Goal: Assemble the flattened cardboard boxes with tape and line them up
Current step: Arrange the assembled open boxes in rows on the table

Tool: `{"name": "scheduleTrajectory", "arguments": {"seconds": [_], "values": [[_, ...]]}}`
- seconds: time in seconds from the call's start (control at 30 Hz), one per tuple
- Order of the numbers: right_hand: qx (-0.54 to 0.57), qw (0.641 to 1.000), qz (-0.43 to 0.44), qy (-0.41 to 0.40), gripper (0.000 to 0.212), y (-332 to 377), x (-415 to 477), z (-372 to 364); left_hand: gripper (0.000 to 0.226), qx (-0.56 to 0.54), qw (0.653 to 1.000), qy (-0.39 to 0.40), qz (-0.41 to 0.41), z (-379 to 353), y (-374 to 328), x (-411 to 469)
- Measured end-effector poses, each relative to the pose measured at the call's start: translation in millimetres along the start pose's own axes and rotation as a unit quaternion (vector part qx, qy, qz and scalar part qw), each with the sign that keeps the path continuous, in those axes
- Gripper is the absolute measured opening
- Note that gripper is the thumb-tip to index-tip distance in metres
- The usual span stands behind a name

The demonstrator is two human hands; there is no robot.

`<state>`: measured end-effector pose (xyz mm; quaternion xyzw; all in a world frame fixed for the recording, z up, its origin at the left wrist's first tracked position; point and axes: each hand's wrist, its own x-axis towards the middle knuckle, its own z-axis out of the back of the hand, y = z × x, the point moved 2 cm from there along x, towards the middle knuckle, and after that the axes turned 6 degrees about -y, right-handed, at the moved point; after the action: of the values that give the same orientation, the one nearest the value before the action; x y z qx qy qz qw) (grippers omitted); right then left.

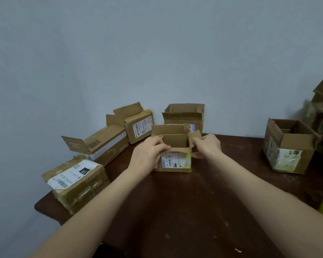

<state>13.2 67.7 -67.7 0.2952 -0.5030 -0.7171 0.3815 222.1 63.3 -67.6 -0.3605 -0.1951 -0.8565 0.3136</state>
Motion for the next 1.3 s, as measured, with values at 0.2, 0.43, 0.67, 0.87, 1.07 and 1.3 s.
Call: {"name": "scheduleTrajectory", "arguments": {"seconds": [0.2, 0.43, 0.67, 0.87, 1.07, 1.3], "values": [[-0.089, 0.993, 0.054, -0.048, 0.023, -0.6, 2.8, -4.5, 0.039, -0.11, 0.953, 0.042, 0.28, 6.1, -13.4, -10.3], [-0.098, 0.99, 0.085, -0.048, 0.024, -2.7, -5.0, -2.5, 0.082, -0.033, 0.828, 0.262, 0.496, -18.9, 18.2, 58.6], [-0.09, 0.99, 0.085, -0.064, 0.026, -12.0, 4.1, 3.4, 0.024, -0.067, 0.868, 0.156, 0.467, -23.3, 31.8, 59.9], [-0.009, 0.997, 0.059, -0.039, 0.043, -24.1, 13.0, 11.6, 0.036, -0.454, 0.632, 0.001, 0.628, -39.7, 31.9, 34.2], [-0.037, 0.993, 0.106, 0.039, 0.062, -38.2, 10.0, -0.8, 0.059, -0.551, 0.556, -0.028, 0.622, -59.4, 18.4, 35.1], [-0.139, 0.987, 0.079, 0.018, 0.06, -25.2, 23.1, -40.1, 0.062, -0.539, 0.559, -0.034, 0.629, -83.0, 38.8, 49.2]]}}
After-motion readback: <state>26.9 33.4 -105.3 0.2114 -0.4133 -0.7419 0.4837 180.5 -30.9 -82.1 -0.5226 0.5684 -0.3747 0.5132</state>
